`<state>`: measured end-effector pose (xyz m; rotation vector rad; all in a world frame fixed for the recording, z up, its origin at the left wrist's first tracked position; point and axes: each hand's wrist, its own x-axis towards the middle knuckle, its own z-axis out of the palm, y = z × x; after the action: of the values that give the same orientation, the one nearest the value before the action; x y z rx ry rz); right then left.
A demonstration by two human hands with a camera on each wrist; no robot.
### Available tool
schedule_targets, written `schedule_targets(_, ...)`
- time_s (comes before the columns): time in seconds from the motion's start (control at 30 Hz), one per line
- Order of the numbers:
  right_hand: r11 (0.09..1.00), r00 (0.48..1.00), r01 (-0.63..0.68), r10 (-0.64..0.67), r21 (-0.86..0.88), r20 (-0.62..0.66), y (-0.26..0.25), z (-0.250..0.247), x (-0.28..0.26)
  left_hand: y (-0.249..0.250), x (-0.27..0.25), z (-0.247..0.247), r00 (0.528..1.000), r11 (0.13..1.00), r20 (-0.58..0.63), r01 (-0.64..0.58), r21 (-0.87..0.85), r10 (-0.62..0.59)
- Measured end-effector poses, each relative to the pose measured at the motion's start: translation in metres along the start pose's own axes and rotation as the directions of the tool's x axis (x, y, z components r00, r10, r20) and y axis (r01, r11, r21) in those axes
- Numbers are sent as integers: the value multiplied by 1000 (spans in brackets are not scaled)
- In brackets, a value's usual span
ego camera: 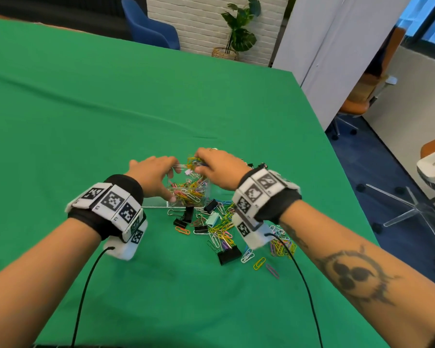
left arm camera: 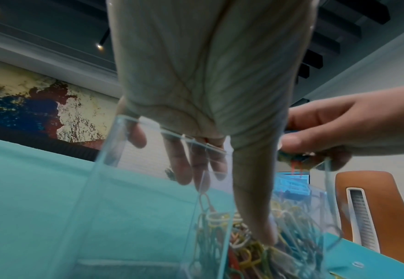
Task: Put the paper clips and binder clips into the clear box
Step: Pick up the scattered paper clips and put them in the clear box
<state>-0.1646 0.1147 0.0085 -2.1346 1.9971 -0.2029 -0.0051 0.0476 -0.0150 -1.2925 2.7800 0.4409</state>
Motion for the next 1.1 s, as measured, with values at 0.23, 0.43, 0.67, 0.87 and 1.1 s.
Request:
schedule_targets(0.23, 915, 991, 119, -134, -385, -11, -23, 0, 12, -3, 3, 2, 1000, 1000, -17, -12, -10, 11)
schedule_targets(0.43, 981, 992, 129, -128, -146, 21, -22, 1, 8, -5, 2, 4, 999, 1000, -38, -29, -5, 29)
schedule_targets(0.67, 946, 960, -39, 125, 323, -251, 17, -20, -25, -8, 3, 6, 998, 999, -42, -41, -32, 40)
schedule_targets(0.87, 977, 876, -207, 210, -54, 434, 71, 31, -86, -7, 2, 6, 998, 999, -58, -41, -29, 39)
schedule_targets(1.1, 971, 872, -89, 184, -223, 454, 76, 43, -109, -4, 0, 4, 999, 999, -40, -37, -1, 37)
